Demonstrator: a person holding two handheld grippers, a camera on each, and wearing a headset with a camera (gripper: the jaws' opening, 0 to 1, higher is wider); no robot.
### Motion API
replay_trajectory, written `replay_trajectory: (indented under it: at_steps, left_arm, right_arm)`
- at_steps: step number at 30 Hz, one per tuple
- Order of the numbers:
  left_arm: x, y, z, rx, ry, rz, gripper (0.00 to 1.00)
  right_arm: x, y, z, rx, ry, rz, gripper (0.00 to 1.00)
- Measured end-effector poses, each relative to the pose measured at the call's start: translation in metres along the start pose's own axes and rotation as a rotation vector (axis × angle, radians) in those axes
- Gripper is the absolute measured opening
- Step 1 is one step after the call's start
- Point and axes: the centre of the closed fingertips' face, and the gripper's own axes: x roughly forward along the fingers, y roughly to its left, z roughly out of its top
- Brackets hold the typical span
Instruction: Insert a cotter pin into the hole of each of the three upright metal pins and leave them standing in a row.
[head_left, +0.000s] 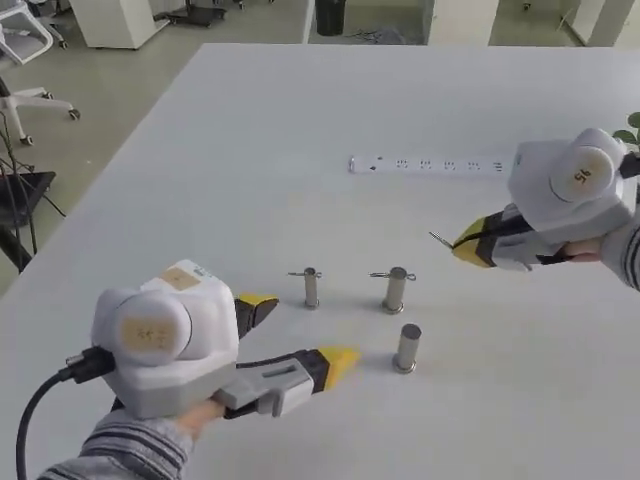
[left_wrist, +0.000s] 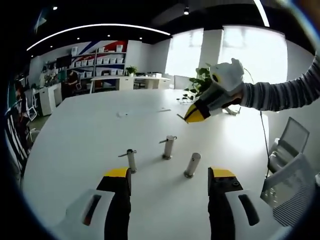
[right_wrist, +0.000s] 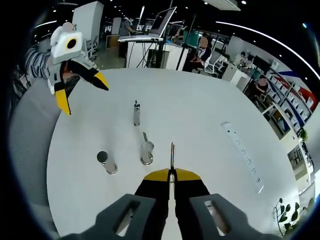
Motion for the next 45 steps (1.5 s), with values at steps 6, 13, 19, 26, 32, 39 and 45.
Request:
replay_trajectory:
  at_steps: [6, 13, 19, 26, 32, 39, 45]
  left_arm:
    - [0.003, -0.001, 0.014, 0.004, -0.025, -0.014, 0.51]
    - [0.006, -0.006, 0.024, -0.077, -0.046, -0.045, 0.45]
    - [0.008, -0.016, 0.025, -0.122, -0.034, -0.087, 0.37]
    - [0.008, -0.029, 0.028, -0.219, -0.036, -0.139, 0.23]
    - [0.009, -0.032, 0.03, -0.278, -0.039, -0.166, 0.18]
    - [0.011, -0.039, 0.033, -0.312, -0.041, -0.196, 0.1]
    - [0.013, -0.044, 0.032, -0.312, -0.029, -0.216, 0.02]
  right_arm:
    - [0.0, 0.022, 0.017, -0.068, -0.047, 0.048, 0.0]
    - [-0.003, 0.054, 0.033, -0.15, -0.084, 0.095, 0.0]
    - [-0.006, 0.075, 0.041, -0.187, -0.108, 0.118, 0.0]
    - [-0.008, 0.092, 0.05, -0.243, -0.131, 0.133, 0.0]
    - [-0.01, 0.102, 0.055, -0.282, -0.143, 0.146, 0.0]
    - [-0.013, 0.108, 0.057, -0.318, -0.144, 0.155, 0.0]
    - [-0.014, 0.112, 0.059, -0.34, -0.147, 0.157, 0.0]
